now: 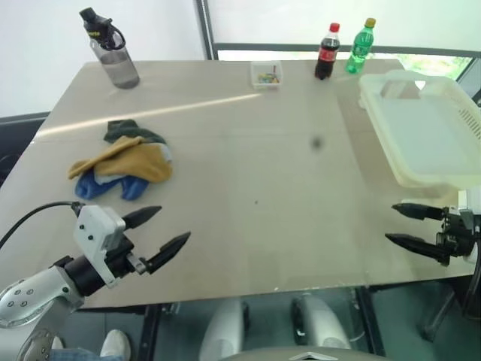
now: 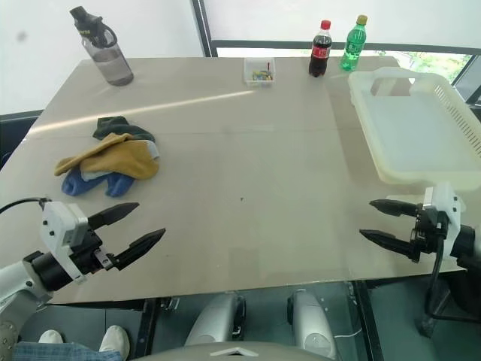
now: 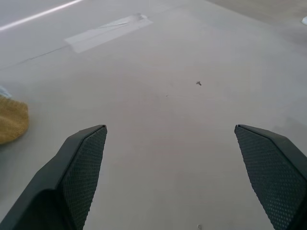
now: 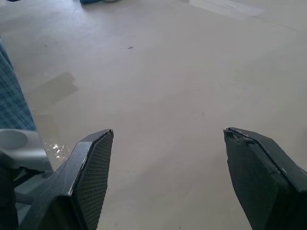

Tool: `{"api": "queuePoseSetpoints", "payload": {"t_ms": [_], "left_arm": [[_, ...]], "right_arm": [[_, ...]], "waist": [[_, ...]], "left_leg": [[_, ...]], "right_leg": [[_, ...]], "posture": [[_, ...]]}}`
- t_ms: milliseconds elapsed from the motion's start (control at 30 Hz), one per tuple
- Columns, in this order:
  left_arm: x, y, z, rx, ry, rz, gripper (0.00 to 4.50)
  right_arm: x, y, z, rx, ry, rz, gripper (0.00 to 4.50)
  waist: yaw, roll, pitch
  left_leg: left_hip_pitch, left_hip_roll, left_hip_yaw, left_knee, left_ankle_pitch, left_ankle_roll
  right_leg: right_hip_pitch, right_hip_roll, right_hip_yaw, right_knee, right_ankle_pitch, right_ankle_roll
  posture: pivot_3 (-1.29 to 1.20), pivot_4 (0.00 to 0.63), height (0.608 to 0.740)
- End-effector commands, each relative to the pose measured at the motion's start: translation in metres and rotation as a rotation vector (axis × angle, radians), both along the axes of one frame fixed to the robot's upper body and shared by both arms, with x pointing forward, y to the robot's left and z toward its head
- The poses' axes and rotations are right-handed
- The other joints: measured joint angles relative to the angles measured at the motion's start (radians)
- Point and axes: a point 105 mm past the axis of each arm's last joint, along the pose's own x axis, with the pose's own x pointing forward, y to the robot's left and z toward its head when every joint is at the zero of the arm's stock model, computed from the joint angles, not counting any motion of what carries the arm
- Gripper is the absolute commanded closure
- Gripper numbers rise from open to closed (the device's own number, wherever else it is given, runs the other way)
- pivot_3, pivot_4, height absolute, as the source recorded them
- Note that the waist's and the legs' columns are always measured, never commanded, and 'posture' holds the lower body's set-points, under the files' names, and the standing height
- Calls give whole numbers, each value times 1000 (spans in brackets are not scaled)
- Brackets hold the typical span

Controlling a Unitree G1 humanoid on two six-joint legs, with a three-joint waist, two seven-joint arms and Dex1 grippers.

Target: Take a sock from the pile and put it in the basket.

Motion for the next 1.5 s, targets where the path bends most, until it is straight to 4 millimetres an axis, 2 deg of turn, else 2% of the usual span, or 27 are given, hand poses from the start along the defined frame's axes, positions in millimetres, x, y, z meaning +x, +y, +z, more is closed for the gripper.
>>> {"api": "queuePoseSetpoints", "payload": {"t_ms": [33,333,467,567,700,833,1033,1133,1267,1500], "left_arm": [[3,-1,3,14,-12,-6,0],[19,5,4,16,-12,57,0],[32,14,5,37,-37,125,0],[48,33,3,131,-69,217,0],[73,47,-2,235,-128,306,0],[90,52,-5,321,-187,350,0],[108,54,5,431,-299,385,0],[116,71,20,428,-348,493,0],[123,111,31,364,-337,705,0],[147,134,26,337,-293,794,0]], "right_arm": [[1,11,12,19,-55,31,742],[3,40,39,150,-190,76,742],[4,51,51,185,-233,103,742],[3,55,53,184,-235,119,742],[5,58,50,175,-232,128,742],[6,58,50,173,-233,127,742],[5,57,48,169,-234,113,742],[5,57,47,170,-233,105,742],[4,57,45,172,-232,97,742],[8,58,44,176,-233,93,742]], "waist": [[0,0,0],[-1,0,0],[0,0,0],[2,0,0],[2,0,0],[1,0,0],[2,0,0],[2,0,0],[0,0,0],[4,0,0]], "left_leg": [[0,0,0,0,0,0],[0,0,0,0,0,0],[0,0,-1,0,0,0],[0,0,-1,0,0,0],[0,-1,-1,0,0,0],[-1,-1,-1,0,0,0],[-1,-1,-1,-1,0,0],[-1,-1,-2,-1,0,0],[-1,-1,-2,-1,0,0],[-1,-1,-2,-1,0,0]], "right_leg": [[0,0,0,0,0,0],[0,0,0,0,1,-1],[0,0,0,0,2,-3],[0,0,0,0,2,-3],[0,0,-1,0,2,-3],[0,0,-1,0,2,-3],[0,0,-1,0,5,1],[0,0,-1,0,5,1],[0,0,-1,1,5,1],[0,0,-2,1,5,1]], "posture": [[0,150,740],[0,150,740],[0,150,740],[0,150,740],[0,150,740],[0,150,740],[0,150,740],[0,150,740],[0,150,740],[0,150,740]]}}
